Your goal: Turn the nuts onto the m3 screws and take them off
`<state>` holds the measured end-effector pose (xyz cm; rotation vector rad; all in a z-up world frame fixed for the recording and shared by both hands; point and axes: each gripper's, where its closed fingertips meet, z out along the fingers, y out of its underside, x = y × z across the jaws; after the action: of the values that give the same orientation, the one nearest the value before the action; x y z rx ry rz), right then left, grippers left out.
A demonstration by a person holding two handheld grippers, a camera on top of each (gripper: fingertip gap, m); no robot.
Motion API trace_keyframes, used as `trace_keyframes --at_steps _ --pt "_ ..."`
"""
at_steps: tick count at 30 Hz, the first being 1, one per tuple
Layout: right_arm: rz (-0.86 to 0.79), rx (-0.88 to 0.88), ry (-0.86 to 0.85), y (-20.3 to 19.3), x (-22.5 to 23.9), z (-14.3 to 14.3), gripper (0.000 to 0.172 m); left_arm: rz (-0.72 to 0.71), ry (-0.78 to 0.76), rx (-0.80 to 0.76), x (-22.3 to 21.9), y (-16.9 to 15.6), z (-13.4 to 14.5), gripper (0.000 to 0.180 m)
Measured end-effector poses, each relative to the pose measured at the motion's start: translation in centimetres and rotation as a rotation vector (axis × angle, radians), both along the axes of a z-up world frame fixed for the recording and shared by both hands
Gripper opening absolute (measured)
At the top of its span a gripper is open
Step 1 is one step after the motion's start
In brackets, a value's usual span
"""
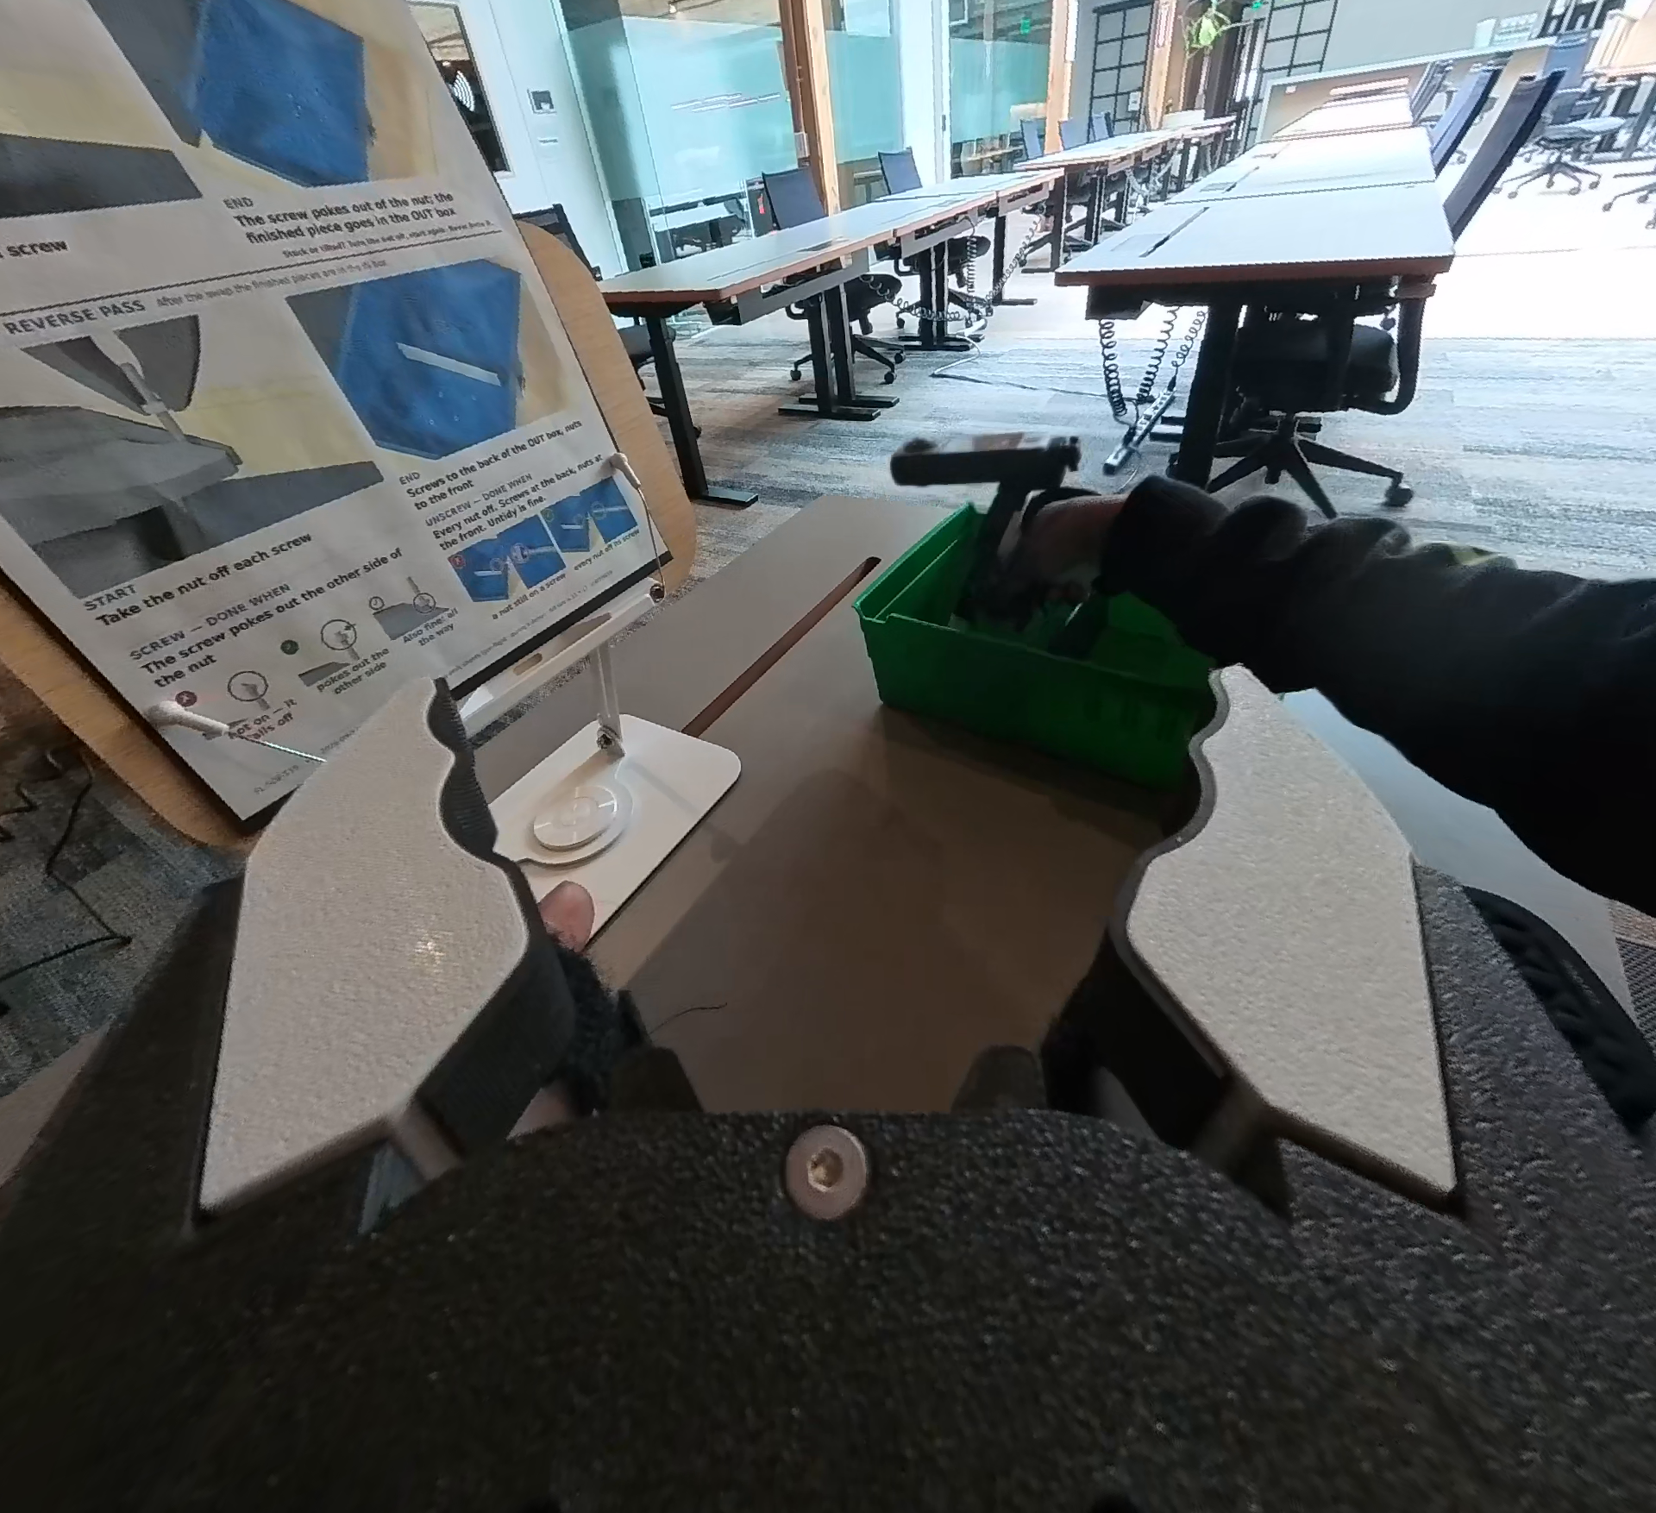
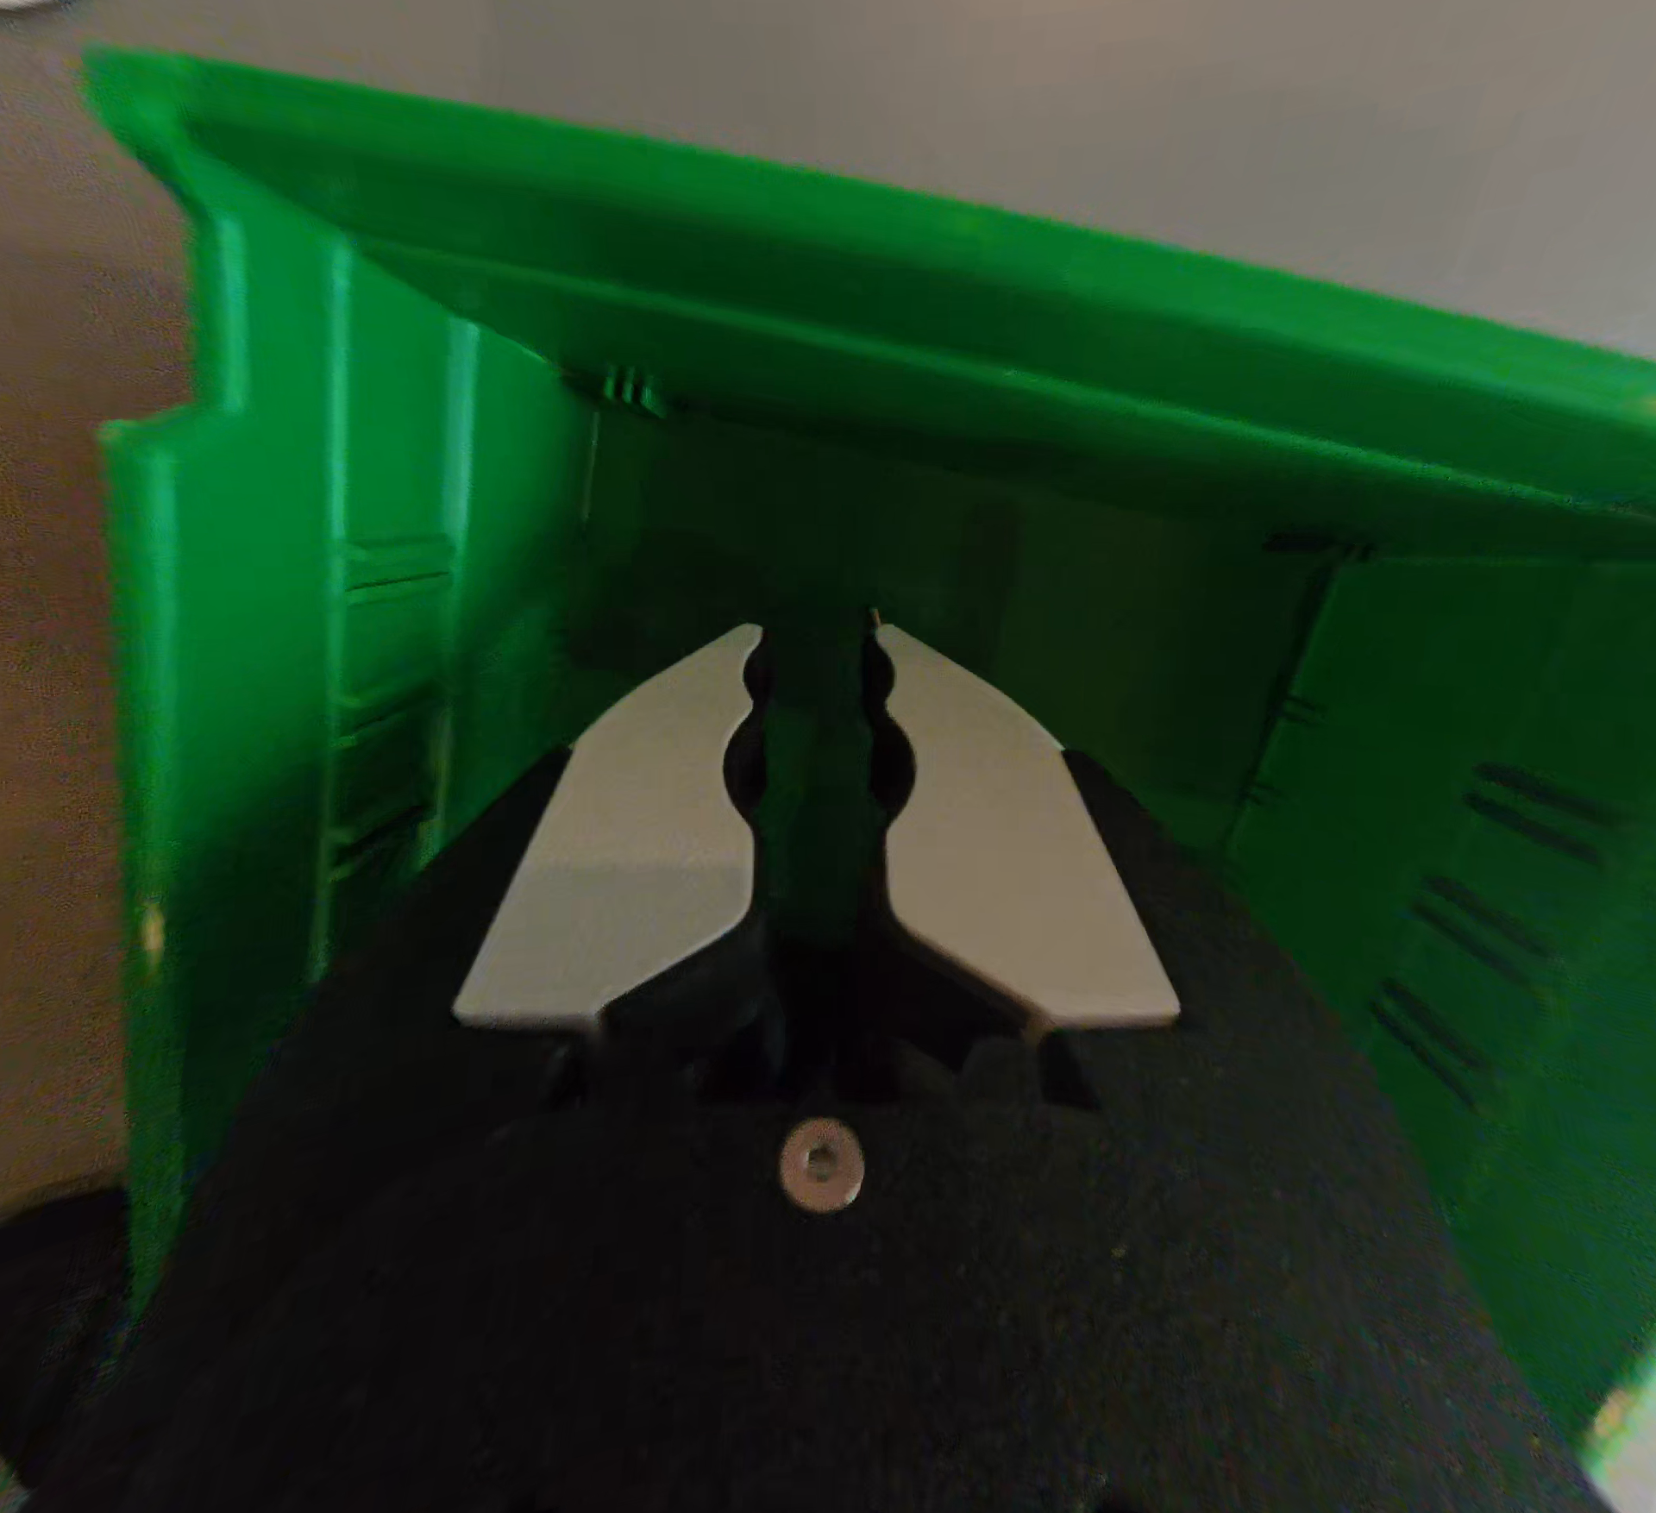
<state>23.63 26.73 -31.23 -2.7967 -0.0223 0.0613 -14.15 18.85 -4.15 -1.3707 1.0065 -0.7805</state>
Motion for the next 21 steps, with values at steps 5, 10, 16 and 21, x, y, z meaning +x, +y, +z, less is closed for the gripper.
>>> trace_keyframes --at_steps 5,10,16,21 --pt "-0.004 0.228 -0.004 0.3 -0.8 5.3 0.039 0.004 0.002 -0.005 -0.1 0.1 -0.1 0.145" --pt "0.019 0.492 -0.037 -1.1 -3.3 11.8 0.056 0.007 0.007 -0.014 -0.1 0.3 -0.3 0.144" --pt "0.117 0.885 -0.014 -4.0 -8.8 20.4 0.066 0.007 0.015 -0.018 0.0 0.3 -0.6 0.143" --pt "0.176 1.104 -0.024 -7.1 -12.1 26.4 0.067 0.020 0.011 -0.019 -0.3 0.5 -0.5 0.142"
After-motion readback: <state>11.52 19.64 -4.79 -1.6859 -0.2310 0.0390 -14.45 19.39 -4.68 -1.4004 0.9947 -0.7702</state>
